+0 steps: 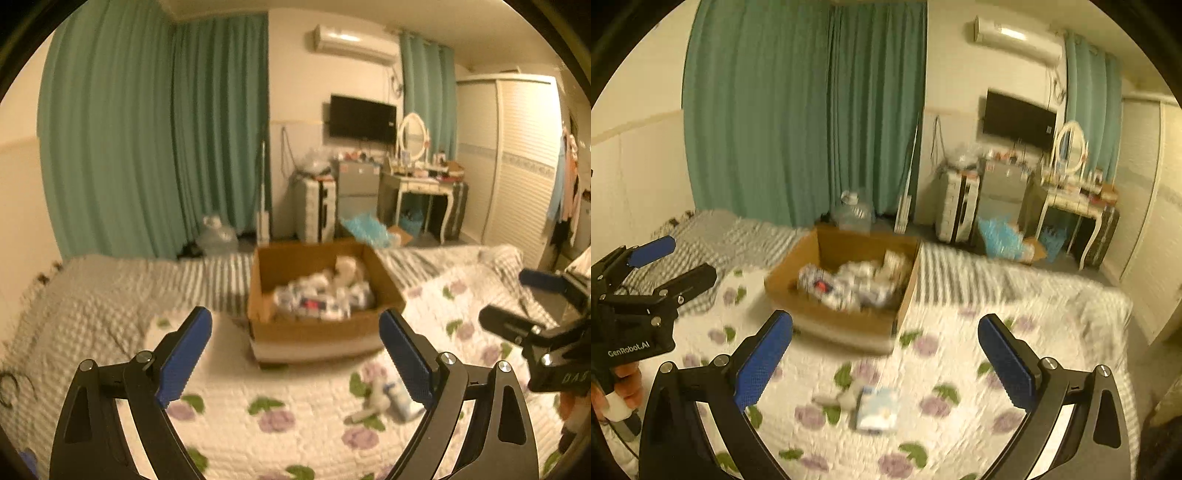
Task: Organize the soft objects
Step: 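Return the right tool to the quilt and grasp the blue tissue pack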
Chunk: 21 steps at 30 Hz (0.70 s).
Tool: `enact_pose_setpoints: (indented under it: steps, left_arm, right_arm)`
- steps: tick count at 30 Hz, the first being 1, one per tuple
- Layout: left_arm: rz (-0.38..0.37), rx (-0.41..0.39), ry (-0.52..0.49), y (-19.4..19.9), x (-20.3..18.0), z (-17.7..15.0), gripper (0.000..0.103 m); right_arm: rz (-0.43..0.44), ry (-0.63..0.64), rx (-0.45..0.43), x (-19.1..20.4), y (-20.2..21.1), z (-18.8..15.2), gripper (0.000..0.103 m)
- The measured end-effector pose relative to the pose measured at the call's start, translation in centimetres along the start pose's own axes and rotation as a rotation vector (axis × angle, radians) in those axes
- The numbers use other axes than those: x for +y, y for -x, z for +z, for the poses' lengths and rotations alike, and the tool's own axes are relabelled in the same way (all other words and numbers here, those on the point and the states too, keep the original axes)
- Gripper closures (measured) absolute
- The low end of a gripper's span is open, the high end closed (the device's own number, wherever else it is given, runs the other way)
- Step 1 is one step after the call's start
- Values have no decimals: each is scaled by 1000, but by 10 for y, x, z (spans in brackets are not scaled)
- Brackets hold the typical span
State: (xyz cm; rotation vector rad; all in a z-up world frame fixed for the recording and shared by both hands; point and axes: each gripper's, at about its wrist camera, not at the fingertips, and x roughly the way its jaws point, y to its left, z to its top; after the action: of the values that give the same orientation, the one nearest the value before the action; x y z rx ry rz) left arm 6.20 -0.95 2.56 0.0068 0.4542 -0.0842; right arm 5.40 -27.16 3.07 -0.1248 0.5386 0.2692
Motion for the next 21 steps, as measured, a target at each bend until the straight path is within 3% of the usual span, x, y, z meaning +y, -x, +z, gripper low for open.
enact_pose_setpoints:
  steps: [12, 21]
  left_arm:
    - [-22, 256, -11, -76, -10, -98, 10]
    - [-57, 346, -18, -97, -15, -124, 10]
  right_arm:
    - [36, -64, 343, -3, -125, -118, 2]
    - [2, -61, 451, -2, -155, -138, 11]
